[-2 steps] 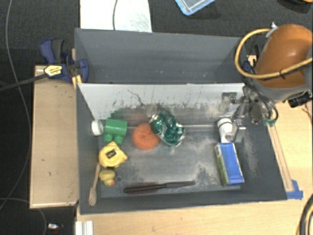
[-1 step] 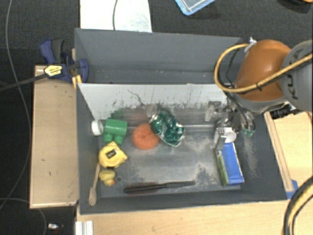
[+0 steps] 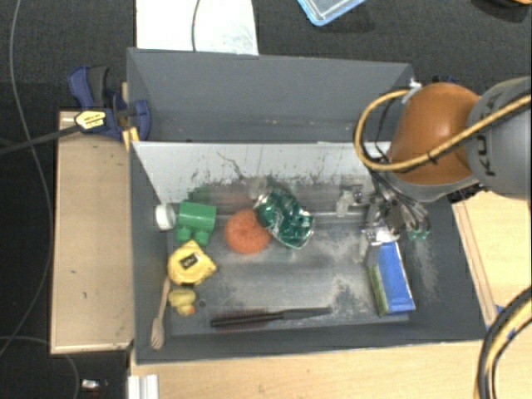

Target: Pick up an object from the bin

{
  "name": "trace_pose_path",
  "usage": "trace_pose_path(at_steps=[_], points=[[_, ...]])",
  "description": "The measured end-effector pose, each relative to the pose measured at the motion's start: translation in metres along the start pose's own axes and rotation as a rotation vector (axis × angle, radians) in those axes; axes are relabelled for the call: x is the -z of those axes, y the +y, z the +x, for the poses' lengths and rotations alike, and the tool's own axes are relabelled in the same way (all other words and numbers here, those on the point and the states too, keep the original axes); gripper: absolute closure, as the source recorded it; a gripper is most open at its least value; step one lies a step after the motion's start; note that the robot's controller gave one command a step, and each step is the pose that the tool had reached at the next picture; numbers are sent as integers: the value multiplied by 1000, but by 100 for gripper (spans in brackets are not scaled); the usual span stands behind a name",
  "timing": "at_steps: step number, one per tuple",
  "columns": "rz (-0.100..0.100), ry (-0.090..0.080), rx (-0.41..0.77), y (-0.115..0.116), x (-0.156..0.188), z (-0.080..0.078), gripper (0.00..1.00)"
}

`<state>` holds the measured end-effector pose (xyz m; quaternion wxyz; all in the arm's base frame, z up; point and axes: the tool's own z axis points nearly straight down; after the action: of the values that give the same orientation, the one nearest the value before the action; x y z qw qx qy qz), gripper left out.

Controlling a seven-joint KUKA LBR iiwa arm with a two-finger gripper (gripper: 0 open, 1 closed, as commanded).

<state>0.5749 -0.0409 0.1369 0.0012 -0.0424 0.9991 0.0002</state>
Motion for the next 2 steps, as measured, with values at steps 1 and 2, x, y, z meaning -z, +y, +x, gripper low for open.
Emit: trace_pose_path(at_steps=[1, 2], points=[[1, -4, 115, 16, -23, 9, 0], [1, -6, -167, 23, -22, 10, 0]])
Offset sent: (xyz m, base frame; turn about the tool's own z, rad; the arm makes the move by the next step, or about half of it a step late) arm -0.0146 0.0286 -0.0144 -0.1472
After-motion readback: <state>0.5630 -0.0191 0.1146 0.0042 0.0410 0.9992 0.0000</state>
